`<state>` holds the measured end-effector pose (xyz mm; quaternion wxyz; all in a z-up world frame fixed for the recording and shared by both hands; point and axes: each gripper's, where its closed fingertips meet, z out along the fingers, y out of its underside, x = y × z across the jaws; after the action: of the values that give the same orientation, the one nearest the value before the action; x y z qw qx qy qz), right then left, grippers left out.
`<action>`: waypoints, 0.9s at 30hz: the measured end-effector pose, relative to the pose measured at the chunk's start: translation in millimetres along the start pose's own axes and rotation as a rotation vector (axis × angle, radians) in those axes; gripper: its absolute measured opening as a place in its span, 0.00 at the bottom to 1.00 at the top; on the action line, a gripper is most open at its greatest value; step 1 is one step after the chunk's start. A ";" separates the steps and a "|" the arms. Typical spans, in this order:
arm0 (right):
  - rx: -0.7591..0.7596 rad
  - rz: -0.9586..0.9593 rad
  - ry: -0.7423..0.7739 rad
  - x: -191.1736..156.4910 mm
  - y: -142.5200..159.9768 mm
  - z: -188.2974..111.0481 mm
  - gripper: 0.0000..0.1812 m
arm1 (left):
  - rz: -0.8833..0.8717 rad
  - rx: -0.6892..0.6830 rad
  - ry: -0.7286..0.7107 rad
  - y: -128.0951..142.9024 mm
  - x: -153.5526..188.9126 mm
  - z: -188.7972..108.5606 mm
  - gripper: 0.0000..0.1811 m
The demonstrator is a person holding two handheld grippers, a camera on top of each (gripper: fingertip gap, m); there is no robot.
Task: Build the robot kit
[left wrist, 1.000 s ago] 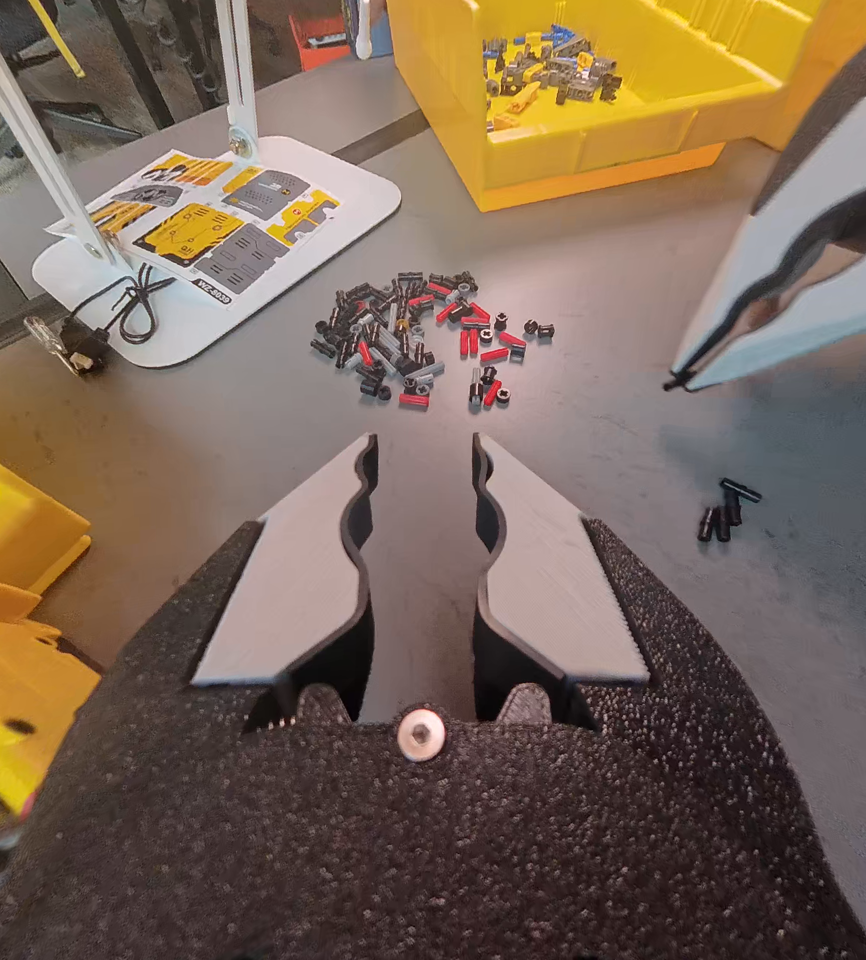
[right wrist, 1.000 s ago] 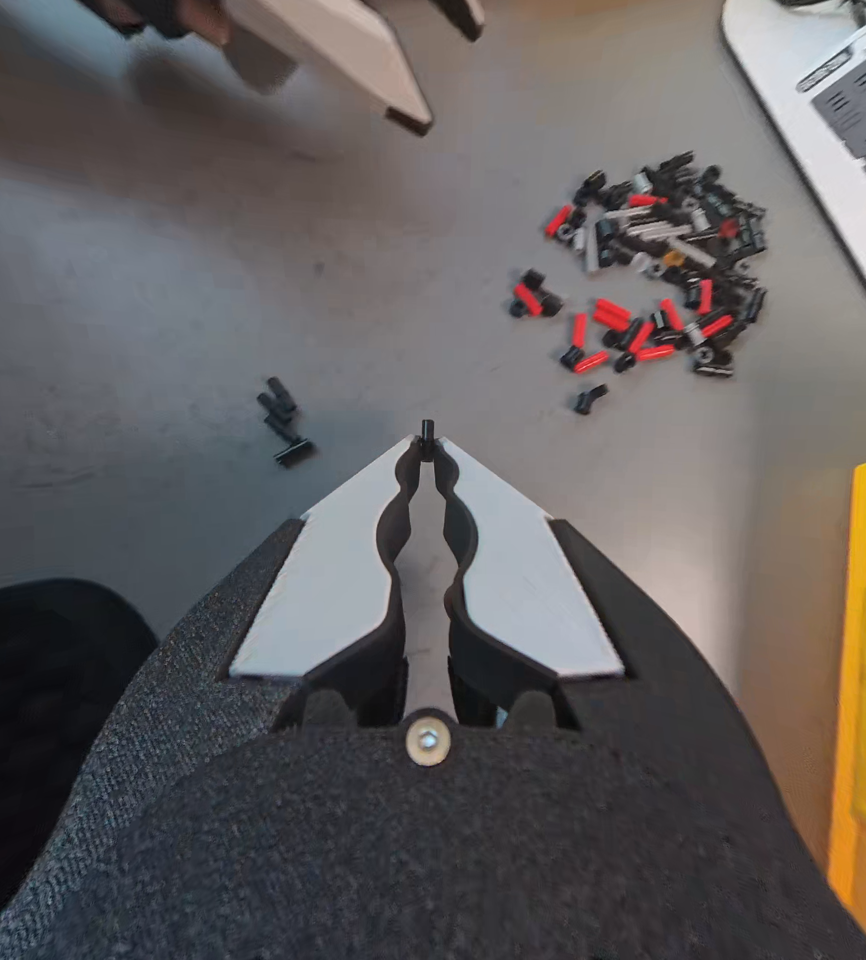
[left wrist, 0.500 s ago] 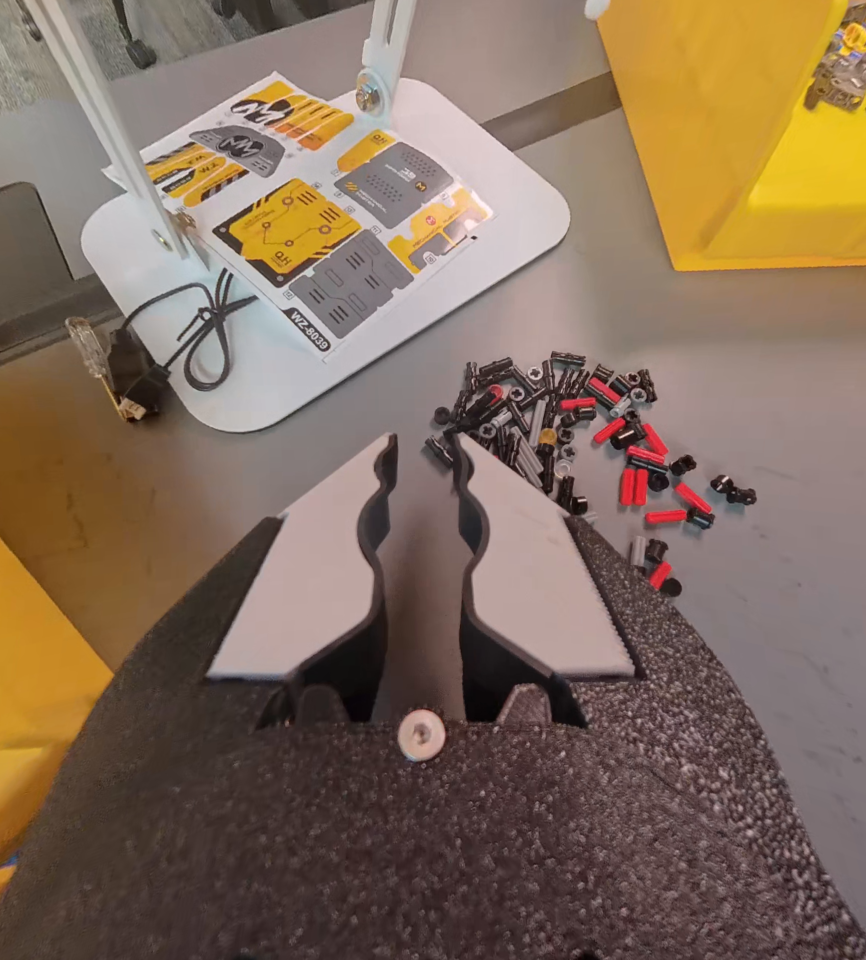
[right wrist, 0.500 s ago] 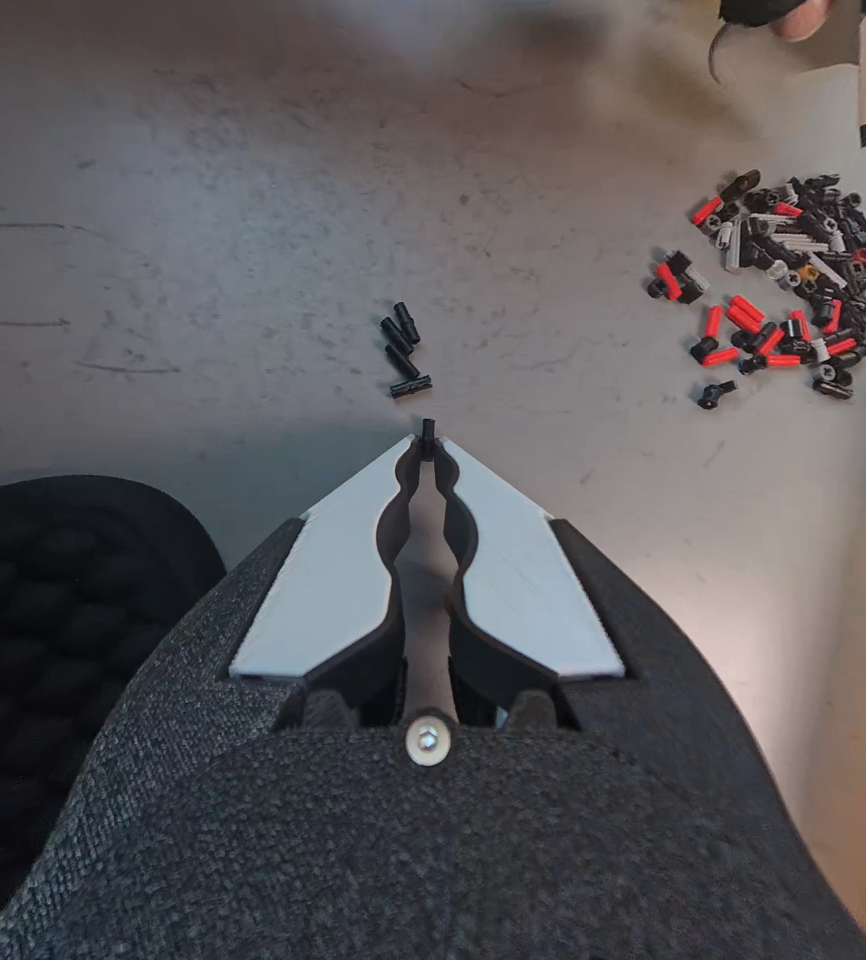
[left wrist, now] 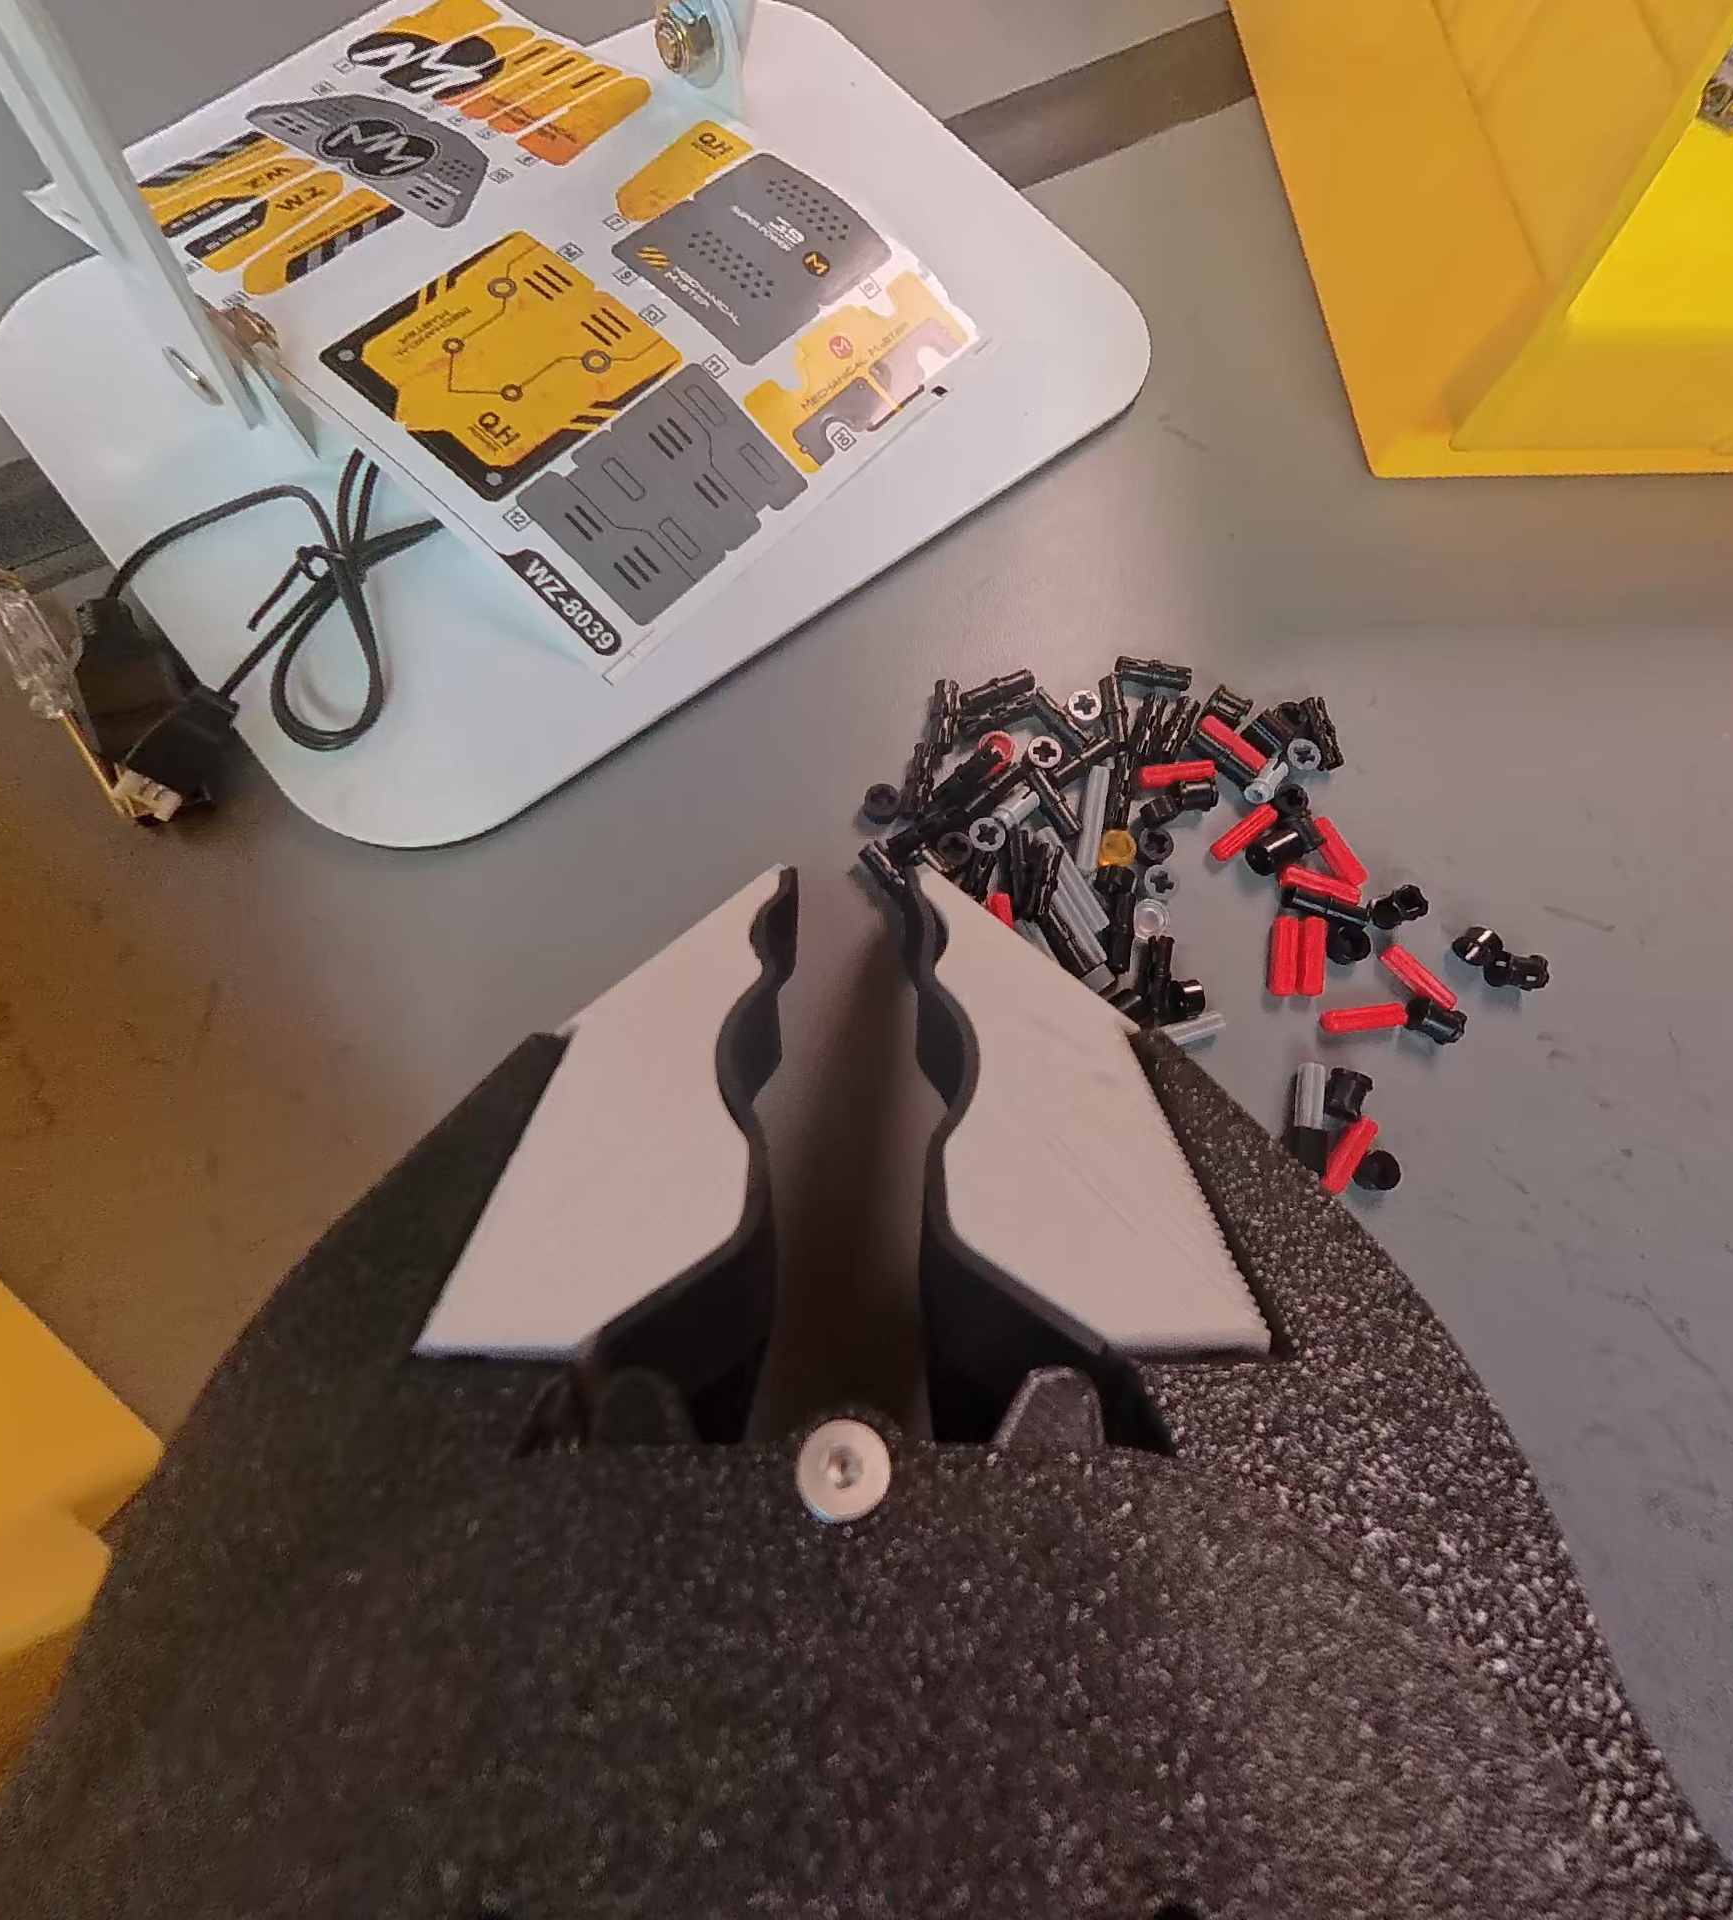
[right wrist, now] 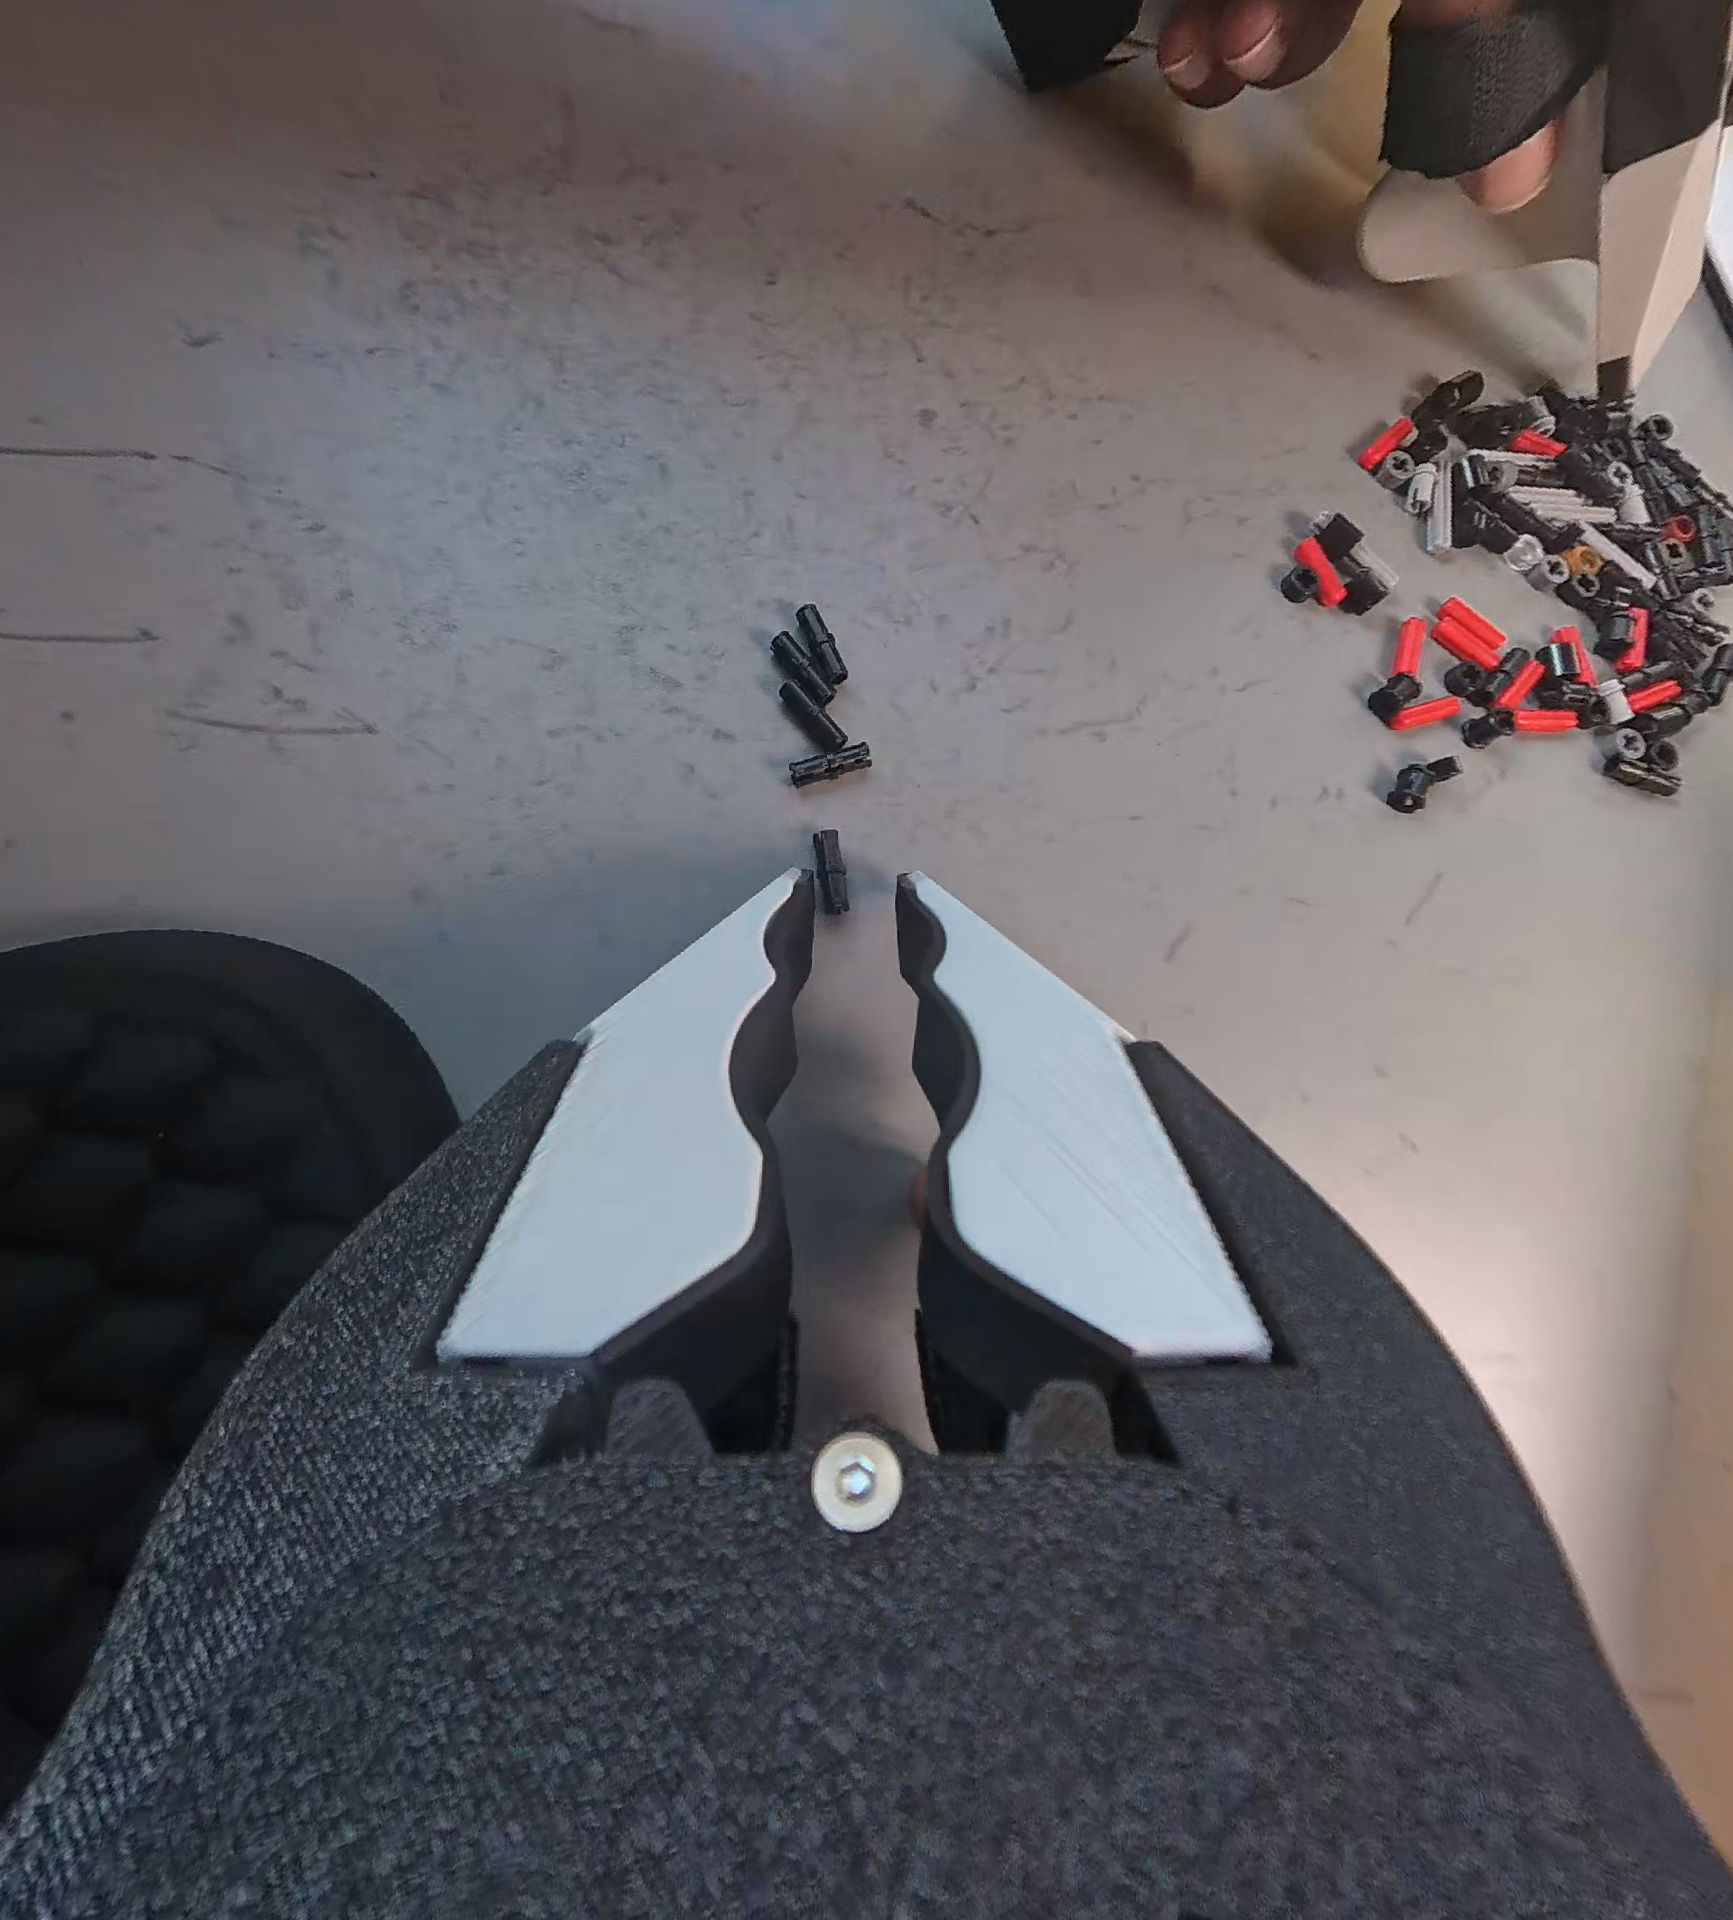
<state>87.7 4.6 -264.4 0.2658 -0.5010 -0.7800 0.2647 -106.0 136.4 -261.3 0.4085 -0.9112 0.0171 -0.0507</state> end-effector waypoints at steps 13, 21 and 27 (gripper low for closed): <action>0.014 0.005 -0.002 0.5 -0.2 -0.1 0.08 | 0.090 -0.054 -0.022 3.5 -5.8 4.6 0.02; 0.166 0.135 0.054 26.8 -18.1 -17.4 0.10 | 0.245 0.000 0.178 15.8 71.0 -56.0 0.02; 0.266 0.263 0.233 89.0 -43.9 -20.5 0.10 | 0.409 -0.098 0.386 98.4 136.0 -110.6 0.02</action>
<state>41.8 73.9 -206.5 0.3812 -0.5862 -0.6299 0.3381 18.5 -21.1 -251.0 0.3550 -0.8810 0.2803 -0.1388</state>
